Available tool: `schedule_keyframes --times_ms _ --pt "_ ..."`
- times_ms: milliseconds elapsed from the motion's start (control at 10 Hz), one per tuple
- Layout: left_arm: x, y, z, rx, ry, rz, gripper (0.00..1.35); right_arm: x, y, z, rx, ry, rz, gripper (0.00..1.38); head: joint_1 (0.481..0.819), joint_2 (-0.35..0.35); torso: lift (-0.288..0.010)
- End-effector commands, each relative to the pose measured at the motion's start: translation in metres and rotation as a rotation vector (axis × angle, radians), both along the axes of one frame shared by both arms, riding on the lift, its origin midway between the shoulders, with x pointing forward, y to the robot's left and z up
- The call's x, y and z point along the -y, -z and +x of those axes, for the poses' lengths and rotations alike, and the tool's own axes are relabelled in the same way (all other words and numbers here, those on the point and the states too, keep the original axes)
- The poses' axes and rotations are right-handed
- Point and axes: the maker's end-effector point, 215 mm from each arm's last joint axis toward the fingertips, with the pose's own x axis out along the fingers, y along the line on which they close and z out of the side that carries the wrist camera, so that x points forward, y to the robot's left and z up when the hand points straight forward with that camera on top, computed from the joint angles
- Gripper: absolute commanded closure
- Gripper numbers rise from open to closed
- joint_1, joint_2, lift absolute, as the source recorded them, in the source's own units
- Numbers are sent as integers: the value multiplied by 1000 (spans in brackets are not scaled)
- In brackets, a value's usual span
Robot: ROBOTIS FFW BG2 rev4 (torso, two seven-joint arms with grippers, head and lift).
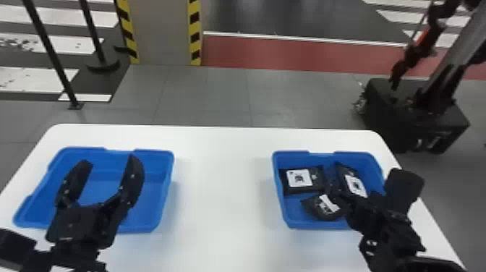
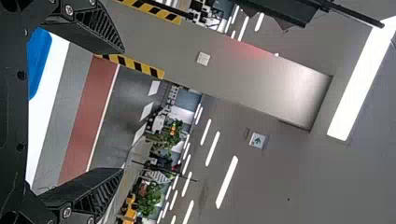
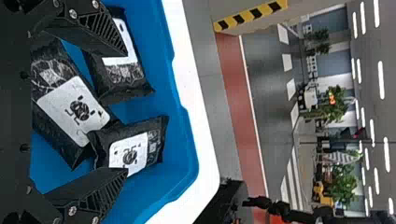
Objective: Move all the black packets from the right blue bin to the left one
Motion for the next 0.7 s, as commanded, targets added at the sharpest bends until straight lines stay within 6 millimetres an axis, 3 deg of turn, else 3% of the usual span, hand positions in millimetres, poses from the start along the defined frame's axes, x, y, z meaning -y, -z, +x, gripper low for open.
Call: schedule_keyframes --times_ms 0,200,600 --pt "1 4 -3 -8 2 -6 130 6 7 14 3 48 -22 142 695 -116 -110" --pt "2 5 -4 -11 3 -9 128 9 24 32 -11 70 -2 150 695 -126 -110" --pt "-2 10 -8 -20 -5 -9 130 17 48 31 -73 83 10 159 695 -126 -110"
